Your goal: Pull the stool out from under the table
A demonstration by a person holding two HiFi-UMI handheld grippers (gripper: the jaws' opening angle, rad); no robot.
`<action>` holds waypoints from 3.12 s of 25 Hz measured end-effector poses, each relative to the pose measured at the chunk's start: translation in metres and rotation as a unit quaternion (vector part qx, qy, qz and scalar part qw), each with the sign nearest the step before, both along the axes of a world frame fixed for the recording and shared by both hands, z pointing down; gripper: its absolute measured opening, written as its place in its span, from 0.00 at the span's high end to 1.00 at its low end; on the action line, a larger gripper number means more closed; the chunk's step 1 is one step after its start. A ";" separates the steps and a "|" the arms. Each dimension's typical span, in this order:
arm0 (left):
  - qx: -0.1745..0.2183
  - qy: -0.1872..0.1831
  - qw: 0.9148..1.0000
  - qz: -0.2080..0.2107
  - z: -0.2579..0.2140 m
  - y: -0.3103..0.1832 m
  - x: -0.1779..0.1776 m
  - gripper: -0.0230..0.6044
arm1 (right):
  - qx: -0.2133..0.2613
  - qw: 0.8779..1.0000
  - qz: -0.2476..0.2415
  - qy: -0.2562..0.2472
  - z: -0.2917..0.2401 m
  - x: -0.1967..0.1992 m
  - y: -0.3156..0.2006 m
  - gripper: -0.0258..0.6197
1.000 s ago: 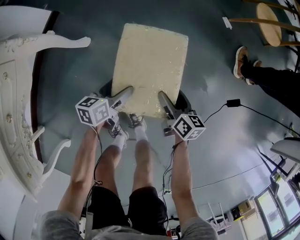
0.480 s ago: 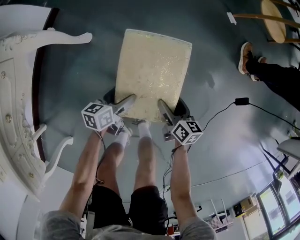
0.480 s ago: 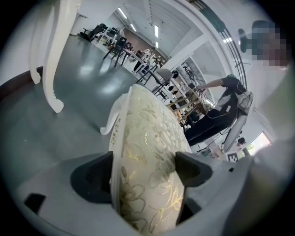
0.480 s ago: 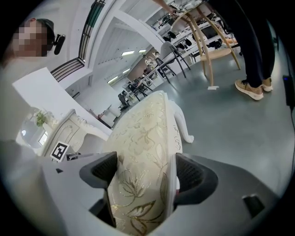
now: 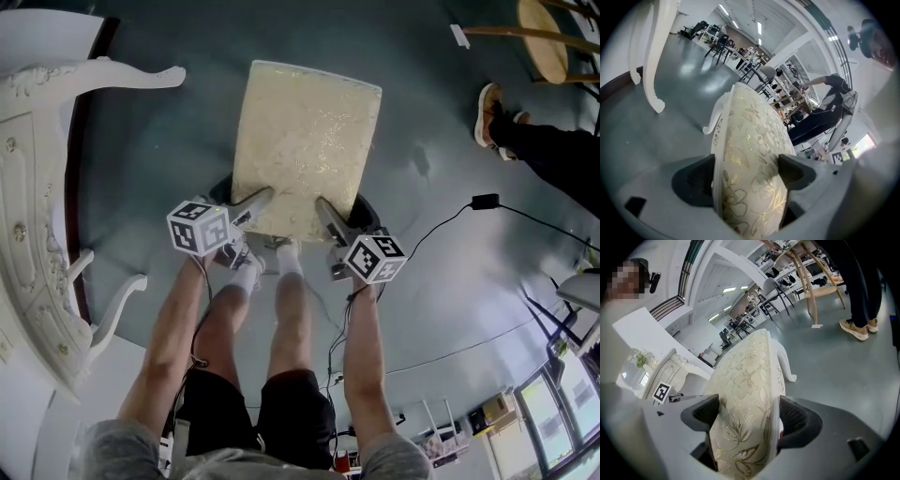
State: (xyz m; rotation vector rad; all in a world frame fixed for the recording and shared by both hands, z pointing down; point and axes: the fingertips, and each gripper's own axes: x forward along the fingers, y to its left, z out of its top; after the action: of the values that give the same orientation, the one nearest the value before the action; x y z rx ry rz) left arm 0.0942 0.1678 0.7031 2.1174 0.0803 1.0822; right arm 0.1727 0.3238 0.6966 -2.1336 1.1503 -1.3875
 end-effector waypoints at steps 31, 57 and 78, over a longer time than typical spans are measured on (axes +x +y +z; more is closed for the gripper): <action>0.241 0.095 0.951 -0.168 -0.302 -0.151 -0.027 0.53 | 0.046 0.944 -0.232 0.230 -0.294 -0.003 -0.212 0.34; 0.444 0.073 0.765 -0.461 -0.625 -0.214 -0.359 0.68 | 0.274 0.760 -0.490 0.326 -0.621 -0.308 -0.371 0.58; 0.501 0.022 0.669 -0.548 -0.699 -0.172 -0.498 0.86 | 0.323 0.687 -0.537 0.368 -0.696 -0.440 -0.360 0.89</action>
State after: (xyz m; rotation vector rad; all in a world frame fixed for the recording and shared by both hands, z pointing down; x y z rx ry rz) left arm -0.4034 -0.0038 0.0043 2.3096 -1.9173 0.2305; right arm -0.2669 -0.0363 0.0006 -1.3731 2.9362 -0.0703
